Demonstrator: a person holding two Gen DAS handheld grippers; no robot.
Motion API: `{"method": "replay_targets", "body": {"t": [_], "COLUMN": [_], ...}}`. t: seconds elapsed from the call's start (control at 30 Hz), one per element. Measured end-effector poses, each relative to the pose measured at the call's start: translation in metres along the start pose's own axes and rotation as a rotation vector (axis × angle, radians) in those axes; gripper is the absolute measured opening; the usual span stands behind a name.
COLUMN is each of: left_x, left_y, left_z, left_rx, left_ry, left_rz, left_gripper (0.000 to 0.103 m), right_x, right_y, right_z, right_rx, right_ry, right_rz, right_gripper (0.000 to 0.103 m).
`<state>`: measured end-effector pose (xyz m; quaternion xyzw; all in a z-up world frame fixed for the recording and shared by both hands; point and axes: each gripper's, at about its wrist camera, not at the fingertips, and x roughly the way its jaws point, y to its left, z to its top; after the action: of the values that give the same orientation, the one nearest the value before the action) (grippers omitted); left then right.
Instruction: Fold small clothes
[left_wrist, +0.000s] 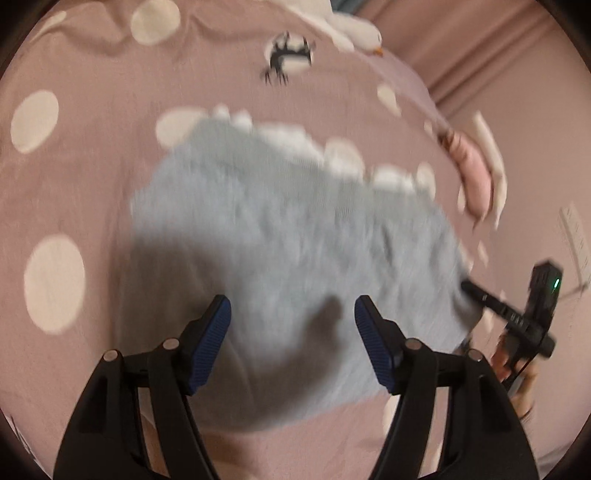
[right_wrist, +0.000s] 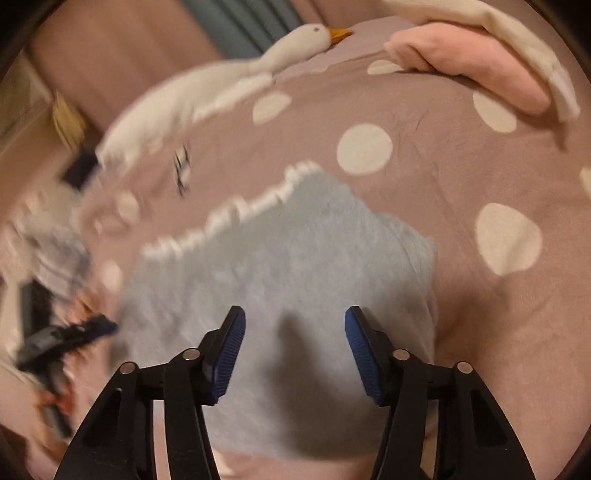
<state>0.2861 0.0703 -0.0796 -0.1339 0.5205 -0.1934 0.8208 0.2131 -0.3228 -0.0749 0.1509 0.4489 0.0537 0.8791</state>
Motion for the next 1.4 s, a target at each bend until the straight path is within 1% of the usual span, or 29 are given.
{"method": "replay_targets", "body": {"t": [0.07, 0.1, 0.17, 0.2, 0.23, 0.33, 0.37, 0.43, 0.47, 0.53, 0.57, 0.63, 0.67, 0.77, 0.83, 0.93, 1.1, 1.2, 1.27, 1.33, 1.37, 1.4], "left_x": [0.006, 0.009, 0.003, -0.002, -0.009, -0.033, -0.040, -0.057, -0.061, -0.065, -0.065, -0.063, -0.061, -0.053, -0.044, -0.033, -0.024, -0.017, -0.011, -0.009, -0.008, -0.008], "left_y": [0.003, 0.004, 0.005, 0.005, 0.006, 0.014, 0.017, 0.029, 0.035, 0.045, 0.051, 0.060, 0.065, 0.080, 0.085, 0.089, 0.090, 0.090, 0.092, 0.094, 0.093, 0.091], "left_z": [-0.021, -0.027, -0.040, -0.046, -0.049, -0.058, -0.059, -0.060, -0.059, -0.057, -0.055, -0.051, -0.049, -0.046, -0.043, -0.039, -0.028, -0.019, -0.013, -0.009, -0.007, -0.006], "left_rx": [0.031, 0.044, 0.077, 0.084, 0.084, 0.044, 0.030, -0.005, -0.021, -0.067, -0.089, -0.136, -0.160, -0.243, -0.279, -0.312, -0.330, -0.340, -0.352, -0.363, -0.360, -0.344], "left_ry": [0.012, 0.016, -0.003, -0.010, -0.018, -0.046, -0.058, -0.090, -0.103, -0.123, -0.124, -0.131, -0.130, -0.116, -0.105, -0.089, -0.095, -0.090, -0.088, -0.098, -0.100, -0.099], "left_rz": [0.034, 0.040, 0.042, 0.040, 0.034, -0.006, -0.012, -0.006, 0.000, 0.017, 0.012, -0.013, -0.037, -0.105, -0.127, -0.167, -0.205, -0.223, -0.227, -0.227, -0.222, -0.205], "left_gripper": [0.068, 0.068, 0.068, 0.068, 0.068, 0.069, 0.071, 0.076, 0.080, 0.081, 0.081, 0.081, 0.081, 0.081, 0.081, 0.081, 0.081, 0.081, 0.081, 0.079, 0.079, 0.076], "right_x": [0.005, 0.007, 0.009, 0.007, 0.005, -0.005, -0.010, -0.019, -0.025, -0.032, -0.032, -0.026, -0.023, -0.013, -0.007, 0.006, 0.031, 0.055, 0.066, 0.079, 0.087, 0.090], "right_y": [0.003, 0.003, 0.007, 0.008, 0.011, 0.016, 0.019, 0.023, 0.024, 0.024, 0.025, 0.030, 0.032, 0.042, 0.050, 0.066, 0.094, 0.105, 0.108, 0.111, 0.114, 0.114], "right_z": [-0.011, -0.017, -0.033, -0.036, -0.040, -0.046, -0.047, -0.048, -0.046, -0.043, -0.040, -0.036, -0.033, -0.027, -0.026, -0.016, 0.002, 0.017, 0.025, 0.034, 0.040, 0.043], "right_rx": [-0.057, -0.090, -0.172, -0.195, -0.222, -0.271, -0.280, -0.279, -0.261, -0.227, -0.200, -0.154, -0.130, -0.078, -0.055, -0.040, -0.027, 0.015, 0.038, 0.050, 0.057, 0.057], "right_ry": [0.035, 0.049, 0.054, 0.048, 0.042, 0.041, 0.038, 0.021, 0.007, -0.006, -0.008, -0.003, 0.005, 0.022, 0.031, 0.034, 0.049, 0.070, 0.073, 0.070, 0.061, 0.057], "right_rz": [-0.084, -0.136, -0.198, -0.216, -0.236, -0.290, -0.295, -0.259, -0.215, -0.147, -0.103, -0.026, 0.016, 0.100, 0.136, 0.161, 0.231, 0.259, 0.260, 0.228, 0.199, 0.195], "right_gripper": [0.057, 0.057, 0.056, 0.053, 0.053, 0.053, 0.053, 0.053, 0.053, 0.054, 0.054, 0.054, 0.054, 0.054, 0.054, 0.054, 0.054, 0.054, 0.054, 0.053, 0.052, 0.045]}}
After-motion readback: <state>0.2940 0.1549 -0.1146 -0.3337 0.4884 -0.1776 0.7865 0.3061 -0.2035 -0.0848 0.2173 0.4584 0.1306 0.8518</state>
